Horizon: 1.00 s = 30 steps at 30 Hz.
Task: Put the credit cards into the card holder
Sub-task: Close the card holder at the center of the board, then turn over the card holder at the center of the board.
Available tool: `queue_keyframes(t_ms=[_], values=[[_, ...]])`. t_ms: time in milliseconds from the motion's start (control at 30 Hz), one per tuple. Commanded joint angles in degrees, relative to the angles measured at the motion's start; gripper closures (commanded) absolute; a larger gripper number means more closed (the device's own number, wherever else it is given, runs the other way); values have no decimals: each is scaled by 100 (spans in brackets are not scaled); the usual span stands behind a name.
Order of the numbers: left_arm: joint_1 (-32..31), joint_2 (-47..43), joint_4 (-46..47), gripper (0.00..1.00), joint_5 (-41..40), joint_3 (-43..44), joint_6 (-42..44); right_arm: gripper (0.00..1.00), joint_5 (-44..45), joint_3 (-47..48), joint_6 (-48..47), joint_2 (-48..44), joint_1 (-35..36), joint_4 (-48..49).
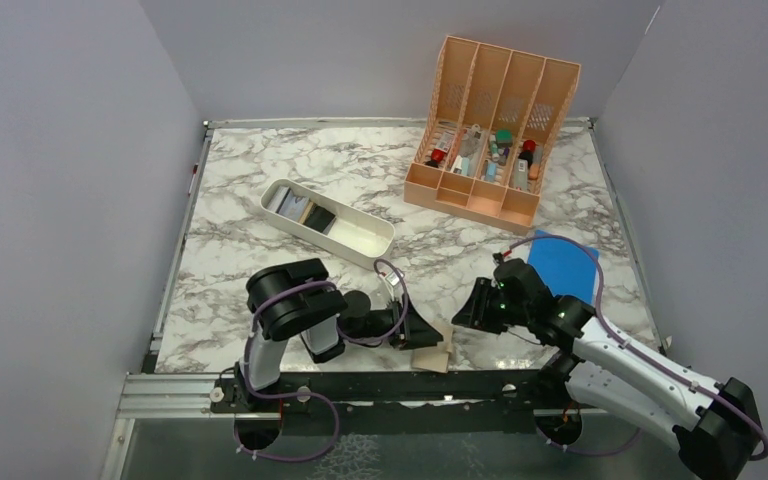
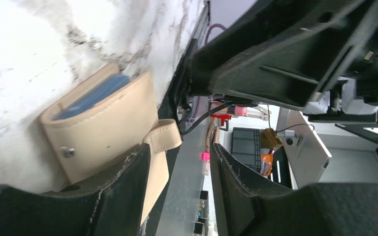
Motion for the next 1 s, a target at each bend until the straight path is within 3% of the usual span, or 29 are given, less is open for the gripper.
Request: queue_keyframes(t_ms=[0, 200, 433, 667, 967], values=[[-49, -607, 501, 50, -161, -126, 510, 59, 31, 17, -9, -91, 13, -155], [-97, -1581, -1225, 48, -470, -75, 1337, 57, 145, 153, -193, -219, 12, -227], [-122, -2493, -2520, 48, -779, -121, 1896, 56, -123, 540, -1073, -287, 12, -141], [-151, -3795, -4831, 48, -1487, 83, 2682, 50, -698, 844, -1451, 818, 16, -152], [-489, -3877, -5680, 48, -1787, -100, 2369, 42, -1141, 478, -1168, 1523, 21, -66]])
